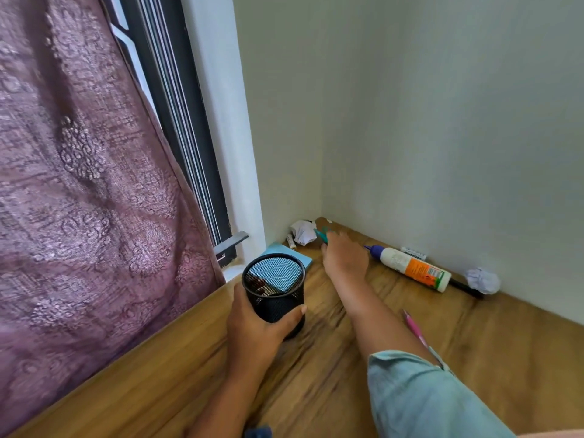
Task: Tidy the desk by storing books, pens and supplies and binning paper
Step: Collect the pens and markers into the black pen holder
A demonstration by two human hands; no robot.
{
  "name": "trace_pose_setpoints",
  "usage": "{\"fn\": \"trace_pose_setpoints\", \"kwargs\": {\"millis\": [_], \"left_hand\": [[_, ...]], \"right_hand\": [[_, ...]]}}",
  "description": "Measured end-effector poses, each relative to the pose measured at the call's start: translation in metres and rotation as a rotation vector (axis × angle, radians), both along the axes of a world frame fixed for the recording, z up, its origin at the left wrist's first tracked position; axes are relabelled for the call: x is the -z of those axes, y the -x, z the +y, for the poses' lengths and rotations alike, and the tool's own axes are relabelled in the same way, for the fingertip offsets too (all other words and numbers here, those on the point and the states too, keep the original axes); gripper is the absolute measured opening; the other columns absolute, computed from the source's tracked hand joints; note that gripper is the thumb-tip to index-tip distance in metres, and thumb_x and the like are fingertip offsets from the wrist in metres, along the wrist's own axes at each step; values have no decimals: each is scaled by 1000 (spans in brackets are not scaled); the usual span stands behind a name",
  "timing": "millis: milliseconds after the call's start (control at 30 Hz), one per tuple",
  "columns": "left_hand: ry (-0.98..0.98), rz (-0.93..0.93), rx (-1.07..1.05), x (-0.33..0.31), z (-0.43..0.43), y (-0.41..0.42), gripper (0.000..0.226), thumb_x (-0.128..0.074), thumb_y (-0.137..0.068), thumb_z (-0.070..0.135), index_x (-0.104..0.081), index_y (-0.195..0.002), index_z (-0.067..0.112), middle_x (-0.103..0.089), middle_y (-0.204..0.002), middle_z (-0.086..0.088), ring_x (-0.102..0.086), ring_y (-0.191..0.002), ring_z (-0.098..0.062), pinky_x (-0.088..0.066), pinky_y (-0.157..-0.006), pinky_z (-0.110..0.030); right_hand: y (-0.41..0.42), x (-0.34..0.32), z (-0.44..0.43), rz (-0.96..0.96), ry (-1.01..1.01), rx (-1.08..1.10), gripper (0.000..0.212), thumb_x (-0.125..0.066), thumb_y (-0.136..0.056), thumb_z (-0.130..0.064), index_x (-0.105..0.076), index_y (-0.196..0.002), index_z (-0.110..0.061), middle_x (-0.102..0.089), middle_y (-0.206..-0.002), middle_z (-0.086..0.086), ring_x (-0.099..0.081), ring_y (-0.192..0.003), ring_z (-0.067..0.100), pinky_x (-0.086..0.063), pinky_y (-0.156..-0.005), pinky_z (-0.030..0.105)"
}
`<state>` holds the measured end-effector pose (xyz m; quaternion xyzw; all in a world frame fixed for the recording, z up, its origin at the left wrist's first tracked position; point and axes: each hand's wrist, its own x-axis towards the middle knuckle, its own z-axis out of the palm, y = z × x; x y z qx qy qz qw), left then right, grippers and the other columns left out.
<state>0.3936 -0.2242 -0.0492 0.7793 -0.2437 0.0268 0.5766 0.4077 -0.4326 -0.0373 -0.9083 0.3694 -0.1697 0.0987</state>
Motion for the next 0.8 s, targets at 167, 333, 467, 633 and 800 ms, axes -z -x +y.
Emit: {"fn": "trace_pose_setpoints", "kwargs": {"millis": [167,333,467,633,800], "left_hand": [[-2,-9,-17,0,1,2,81,-88,-51,41,-38,-114,36,-51,-112,14,-50,-105,-7,-40,-76,-14],[-13,8,-28,-2,4,7,82,-88,-50,42,-44,-118,27,-54,-114,10,-53,-107,-12,-45,-81,-24],[-27,17,-39,-4,7,9,86,-89,-51,39,-45,-123,18,-58,-120,-2,-56,-109,-19,-47,-83,-28],[-29,22,-26,-3,12,12,92,-88,-52,39,-44,-130,16,-59,-124,-5,-57,-111,-21,-47,-86,-30],[-43,2,-2,-5,12,17,89,-90,-53,33,-43,-127,17,-58,-124,-6,-55,-110,-20,-43,-83,-28]], "right_hand": [[11,-6,13,-31,-130,159,30,-48,-97,-12,-47,-127,-11,-57,-122,11,-59,-106,25,-45,-71,31],[31,-49,30,-445,-685,168,24,-59,-92,-23,-59,-113,-12,-64,-111,7,-61,-95,20,-52,-80,33],[73,-100,77,-375,-694,-286,15,-68,-82,-21,-69,-93,-11,-68,-91,3,-63,-86,17,-51,-79,33],[85,-109,120,58,-162,-330,20,-56,-88,-14,-63,-107,-10,-63,-99,8,-60,-84,23,-42,-59,28],[93,-107,104,-136,-348,-352,24,-67,-85,-35,-67,-97,-14,-61,-84,0,-56,-72,14,-43,-57,24]]}}
